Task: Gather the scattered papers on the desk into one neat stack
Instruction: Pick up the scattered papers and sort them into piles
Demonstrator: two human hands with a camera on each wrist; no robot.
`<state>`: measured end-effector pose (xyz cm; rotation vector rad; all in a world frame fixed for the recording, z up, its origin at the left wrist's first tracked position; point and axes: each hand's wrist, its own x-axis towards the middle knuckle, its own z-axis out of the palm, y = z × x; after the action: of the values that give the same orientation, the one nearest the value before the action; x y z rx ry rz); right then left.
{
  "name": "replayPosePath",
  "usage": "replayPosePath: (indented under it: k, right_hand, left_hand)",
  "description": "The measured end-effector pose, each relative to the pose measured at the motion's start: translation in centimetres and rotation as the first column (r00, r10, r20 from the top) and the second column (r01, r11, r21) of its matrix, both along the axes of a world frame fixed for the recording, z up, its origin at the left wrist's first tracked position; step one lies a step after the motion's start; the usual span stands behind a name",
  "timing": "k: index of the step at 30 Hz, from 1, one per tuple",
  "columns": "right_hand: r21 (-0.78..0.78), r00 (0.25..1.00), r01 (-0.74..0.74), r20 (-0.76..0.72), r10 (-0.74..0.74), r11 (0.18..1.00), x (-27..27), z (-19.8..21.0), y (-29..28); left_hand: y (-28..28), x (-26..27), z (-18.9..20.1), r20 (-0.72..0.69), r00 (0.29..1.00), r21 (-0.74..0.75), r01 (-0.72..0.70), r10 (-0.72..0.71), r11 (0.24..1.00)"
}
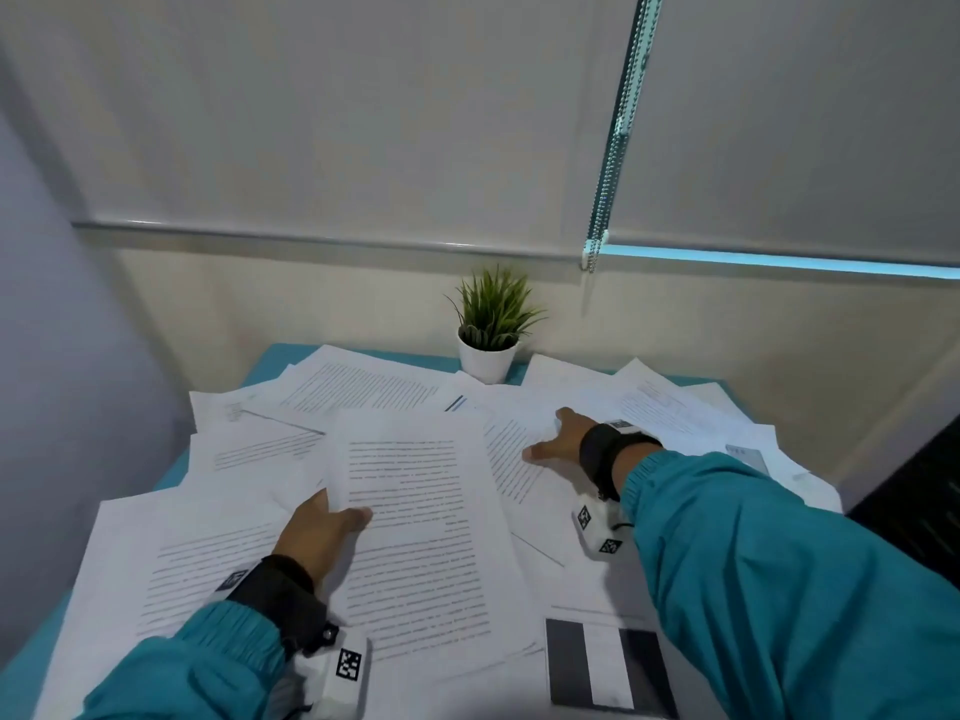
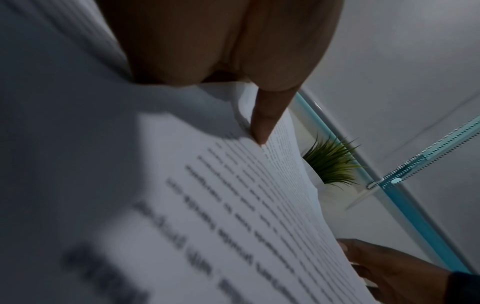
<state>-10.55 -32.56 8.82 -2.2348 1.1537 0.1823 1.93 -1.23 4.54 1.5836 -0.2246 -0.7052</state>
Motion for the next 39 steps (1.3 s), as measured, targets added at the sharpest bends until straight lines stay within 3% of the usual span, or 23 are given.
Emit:
replayPosePath:
  k: [4, 8, 12, 16, 21, 26, 29, 33, 39]
  right_hand:
    - [-0.085, 0.999, -0.004, -0.045, 0.000, 0.996, 2.6, -0.6, -0.5]
    - [-0.084, 0.987, -0.096, -0.135, 0.085, 0.992, 3.6, -0.4, 0.0]
    - [-0.177, 0.959, -0.145, -0.269, 0.094, 0.973, 4.1, -0.6, -0.3]
    - [-0.213, 0.957, -0.181, -0.264, 0.122, 0.960, 5.1, -1.2, -0.3]
    - [-0.156, 0.963, -0.157, -0.245, 0.115, 0.975, 6.5, -2.8, -1.0]
    - [-0.116, 0.958, -0.230, -0.202, 0.204, 0.966, 7.3, -2.7, -0.6]
    - [-0.167, 0.958, -0.251, -0.181, 0.221, 0.954, 7.1, -1.0, 0.3]
    - [-0.231, 0.979, -0.195, -0.112, 0.173, 0.953, 4.7, 2.4, -2.6]
    - [-0.284, 0.973, -0.105, -0.229, 0.039, 0.953, -1.8, 4.1, -8.8]
  left_hand:
    - [-0.4, -0.5, 0.5, -0.018, 1.000, -0.069, 0.011, -0.012, 0.998]
    - [-0.4, 0.3, -0.3, -0.015, 1.000, -0.046, -0.007, 0.006, 0.999]
    - [-0.5, 0.5, -0.9, 0.042, 0.999, 0.003, 0.017, -0.018, 1.000]
    - [-0.5, 0.0, -0.5, 0.039, 0.999, -0.010, 0.003, -0.003, 1.000]
    - [-0.5, 0.0, -0.2, 0.024, 1.000, -0.024, 0.004, -0.004, 1.000]
    - [-0.3, 0.3, -0.5, 0.048, 0.999, 0.001, 0.011, -0.011, 1.000]
    - [-0.2, 0.5, -0.7, 0.071, 0.997, 0.010, 0.018, -0.019, 1.000]
    - [-0.4, 0.7, -1.0, 0.084, 0.996, 0.022, 0.016, -0.018, 1.000]
    - [-0.4, 0.6, -1.0, 0.078, 0.997, 0.018, 0.013, -0.015, 1.000]
